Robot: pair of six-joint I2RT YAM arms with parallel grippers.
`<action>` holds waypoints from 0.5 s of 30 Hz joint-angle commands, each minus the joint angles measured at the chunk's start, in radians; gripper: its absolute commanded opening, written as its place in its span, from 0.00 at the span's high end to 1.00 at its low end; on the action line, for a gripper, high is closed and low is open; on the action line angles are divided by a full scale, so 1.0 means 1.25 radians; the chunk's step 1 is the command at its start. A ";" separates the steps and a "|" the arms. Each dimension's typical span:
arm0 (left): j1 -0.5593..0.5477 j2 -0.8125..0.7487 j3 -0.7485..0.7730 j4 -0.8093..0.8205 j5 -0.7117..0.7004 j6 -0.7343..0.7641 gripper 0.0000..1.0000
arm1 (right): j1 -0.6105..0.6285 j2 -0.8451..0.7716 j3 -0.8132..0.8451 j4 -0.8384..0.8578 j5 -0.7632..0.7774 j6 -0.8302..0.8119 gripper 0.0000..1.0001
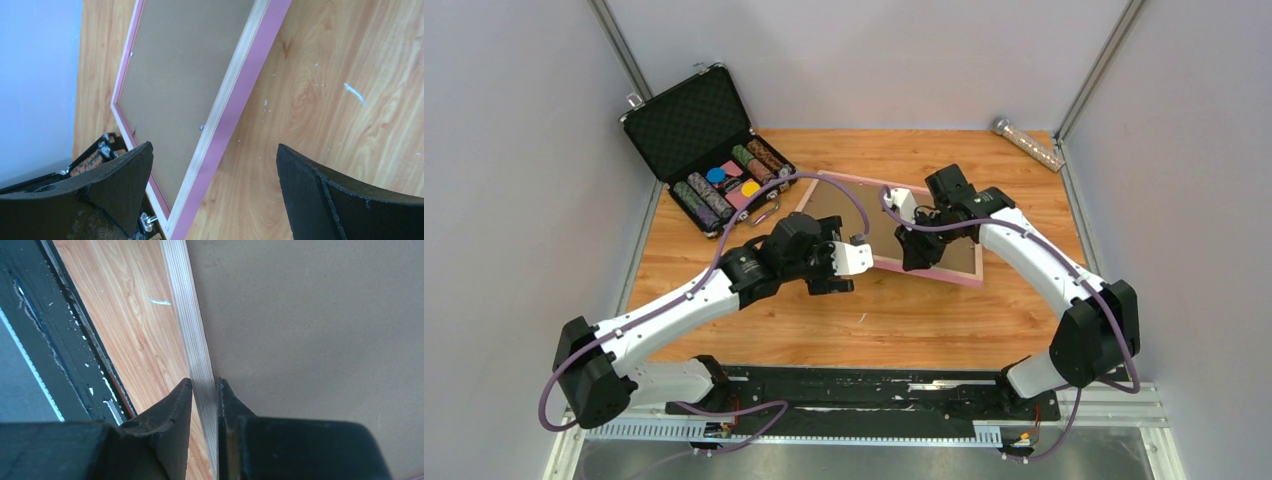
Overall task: Put the photo into the frame
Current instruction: Turn over the photo frame at the center of the board.
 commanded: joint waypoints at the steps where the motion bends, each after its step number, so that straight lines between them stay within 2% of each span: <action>1: -0.010 0.005 -0.028 0.123 -0.054 0.058 0.00 | -0.015 0.010 0.074 -0.033 -0.057 0.019 1.00; 8: -0.018 0.077 -0.047 0.226 -0.114 0.117 0.00 | -0.048 0.023 0.116 -0.068 -0.097 0.016 1.00; 15: -0.022 0.095 -0.065 0.293 -0.130 0.158 0.02 | -0.080 0.026 0.146 -0.098 -0.138 0.010 1.00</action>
